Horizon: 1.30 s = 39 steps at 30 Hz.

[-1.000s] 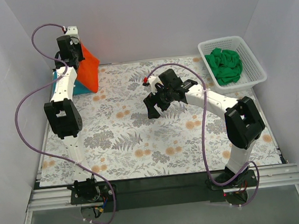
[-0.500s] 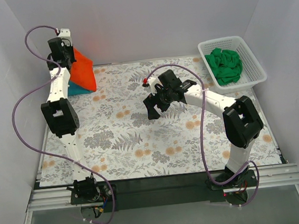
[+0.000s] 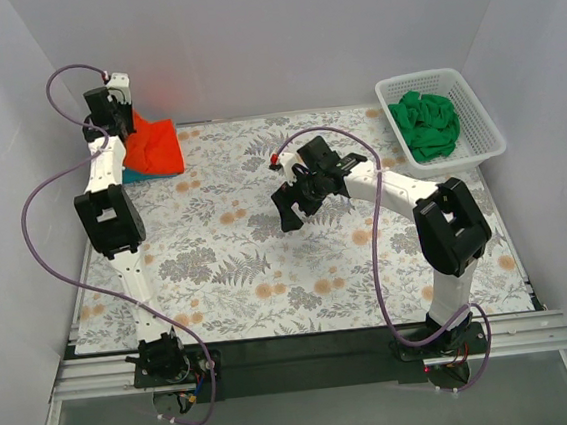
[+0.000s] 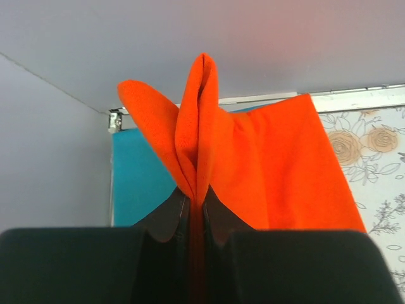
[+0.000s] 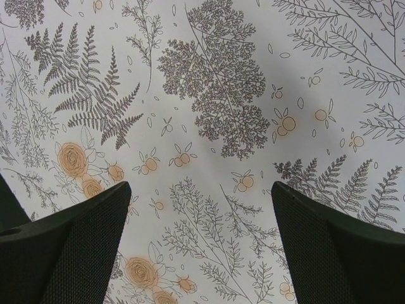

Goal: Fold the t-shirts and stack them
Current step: Neatly place the folded tshirt to the corner, then reset both grippers

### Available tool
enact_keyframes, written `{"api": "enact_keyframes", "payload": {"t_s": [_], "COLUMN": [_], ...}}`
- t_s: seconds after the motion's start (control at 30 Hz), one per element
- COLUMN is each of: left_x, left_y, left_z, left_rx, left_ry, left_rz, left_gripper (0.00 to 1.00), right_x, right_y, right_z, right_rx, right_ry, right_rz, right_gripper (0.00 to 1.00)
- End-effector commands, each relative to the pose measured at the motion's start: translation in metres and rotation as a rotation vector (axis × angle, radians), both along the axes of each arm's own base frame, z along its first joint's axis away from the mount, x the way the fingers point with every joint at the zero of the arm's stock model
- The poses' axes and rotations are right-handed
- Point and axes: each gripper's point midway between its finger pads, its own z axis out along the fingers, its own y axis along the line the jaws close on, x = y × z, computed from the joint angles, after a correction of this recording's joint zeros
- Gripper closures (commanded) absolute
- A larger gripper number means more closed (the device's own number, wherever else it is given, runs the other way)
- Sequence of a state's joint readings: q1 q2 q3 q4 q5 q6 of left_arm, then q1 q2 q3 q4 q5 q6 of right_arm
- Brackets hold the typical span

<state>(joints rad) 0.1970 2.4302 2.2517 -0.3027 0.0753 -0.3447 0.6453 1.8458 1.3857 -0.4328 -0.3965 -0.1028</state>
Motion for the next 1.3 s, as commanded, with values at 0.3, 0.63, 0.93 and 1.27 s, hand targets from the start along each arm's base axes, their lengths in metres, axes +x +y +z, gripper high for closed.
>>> {"api": "enact_keyframes", "payload": {"t_s": [0.3, 0.63, 0.93, 1.27], "left_x": [0.012, 0.025, 0.019, -0.051], "left_y": [0.032, 0.058, 0.088, 0.017], "left_z": [0.030, 0.020, 0.092, 0.135], "left_rx": [0.134, 0.198, 0.289, 0.024], "left_ry": [-0.123, -0.197, -0.321, -0.138], "left_rz": [-0.067, -0.032, 0.062, -0.008], "left_gripper": [1.00, 0.78, 0.17, 0.08], "right_x": [0.004, 0.002, 0.002, 0.027], "right_y": [0.008, 0.008, 0.005, -0.026], "right_z": [0.007, 0.005, 0.016, 0.061], "right_rx": [0.019, 0.009, 0.015, 0.088], "right_ry": [0.011, 0.015, -0.018, -0.076], "right_rz": [0.004, 0.006, 0.004, -0.076], "right_gripper": [0.02, 0.02, 0.02, 0.02]}}
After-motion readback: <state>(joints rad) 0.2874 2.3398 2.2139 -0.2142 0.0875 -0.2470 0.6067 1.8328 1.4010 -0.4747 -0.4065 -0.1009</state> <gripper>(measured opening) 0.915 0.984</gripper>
